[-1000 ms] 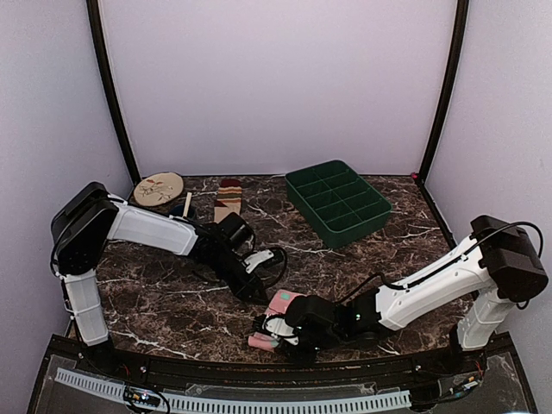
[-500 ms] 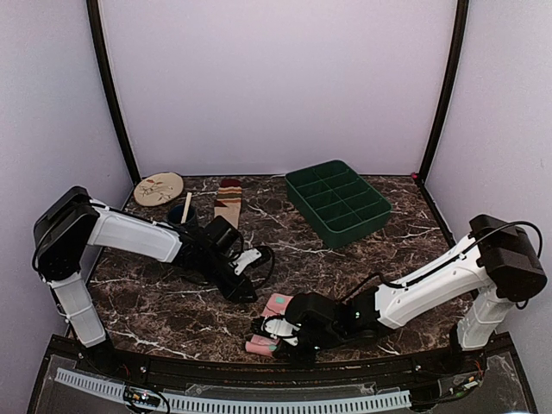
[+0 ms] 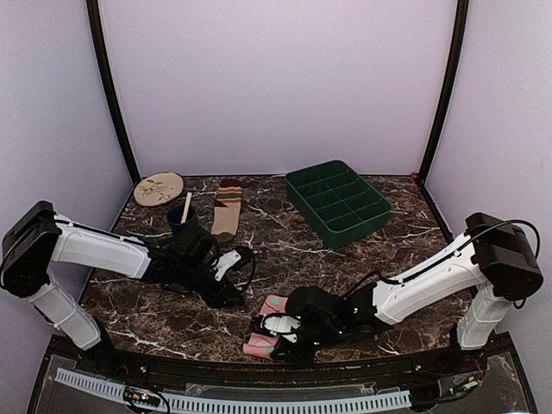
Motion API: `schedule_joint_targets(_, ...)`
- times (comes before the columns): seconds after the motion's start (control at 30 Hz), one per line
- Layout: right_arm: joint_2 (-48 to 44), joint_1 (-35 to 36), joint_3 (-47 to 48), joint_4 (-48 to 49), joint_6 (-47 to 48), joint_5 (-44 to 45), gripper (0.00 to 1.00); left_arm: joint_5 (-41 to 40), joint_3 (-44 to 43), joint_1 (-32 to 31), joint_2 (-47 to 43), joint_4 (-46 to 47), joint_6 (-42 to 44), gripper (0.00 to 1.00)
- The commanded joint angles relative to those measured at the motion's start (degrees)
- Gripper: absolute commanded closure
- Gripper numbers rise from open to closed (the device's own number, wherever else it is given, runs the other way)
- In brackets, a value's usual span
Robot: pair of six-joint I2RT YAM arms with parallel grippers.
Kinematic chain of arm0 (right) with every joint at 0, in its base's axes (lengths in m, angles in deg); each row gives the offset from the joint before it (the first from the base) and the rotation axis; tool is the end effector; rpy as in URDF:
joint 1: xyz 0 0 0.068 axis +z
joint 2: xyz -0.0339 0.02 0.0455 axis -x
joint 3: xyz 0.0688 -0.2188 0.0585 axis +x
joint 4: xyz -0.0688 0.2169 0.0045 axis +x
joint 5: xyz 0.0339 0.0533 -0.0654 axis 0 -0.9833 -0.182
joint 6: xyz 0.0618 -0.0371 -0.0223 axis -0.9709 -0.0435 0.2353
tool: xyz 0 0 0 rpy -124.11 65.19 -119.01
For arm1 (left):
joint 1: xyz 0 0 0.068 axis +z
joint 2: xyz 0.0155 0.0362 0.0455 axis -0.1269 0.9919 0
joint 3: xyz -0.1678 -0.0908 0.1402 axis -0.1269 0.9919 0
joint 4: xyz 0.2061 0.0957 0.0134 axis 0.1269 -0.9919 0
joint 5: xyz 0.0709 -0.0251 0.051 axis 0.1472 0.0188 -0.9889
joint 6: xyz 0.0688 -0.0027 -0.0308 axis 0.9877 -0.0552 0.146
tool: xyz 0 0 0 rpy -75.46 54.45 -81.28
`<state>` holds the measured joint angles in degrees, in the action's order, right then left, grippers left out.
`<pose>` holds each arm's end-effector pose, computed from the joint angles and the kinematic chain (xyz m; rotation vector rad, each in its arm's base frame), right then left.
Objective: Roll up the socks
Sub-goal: Roll the sock at the center of the board.
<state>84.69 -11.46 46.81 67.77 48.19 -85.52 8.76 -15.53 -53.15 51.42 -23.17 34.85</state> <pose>0.0536 0.3162 0.1029 -1.5423 2.1259 0.8283 0.1850 -0.2205 0.1204 1.1024 2.2901 -0.7564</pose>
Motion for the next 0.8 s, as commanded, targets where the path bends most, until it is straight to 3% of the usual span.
schedule_joint_targets(0.0, 4.37, -1.14, -2.38, -7.28, -1.75, -6.15, 1.00, 1.70, 4.42, 0.03, -6.71, 6.92, -0.69, 0.70)
schedule_joint_targets(0.43, 6.70, -5.09, -2.42, -6.16, -4.09, -13.06, 1.00, 2.97, 10.17, -7.05, -11.84, 12.53, 3.64, 0.70)
schedule_joint_targets(0.77, 7.84, -9.00, -3.08, -6.26, -4.35, -19.46, 1.00, 5.28, 10.26, -11.51, -13.25, 10.74, 8.69, 0.69)
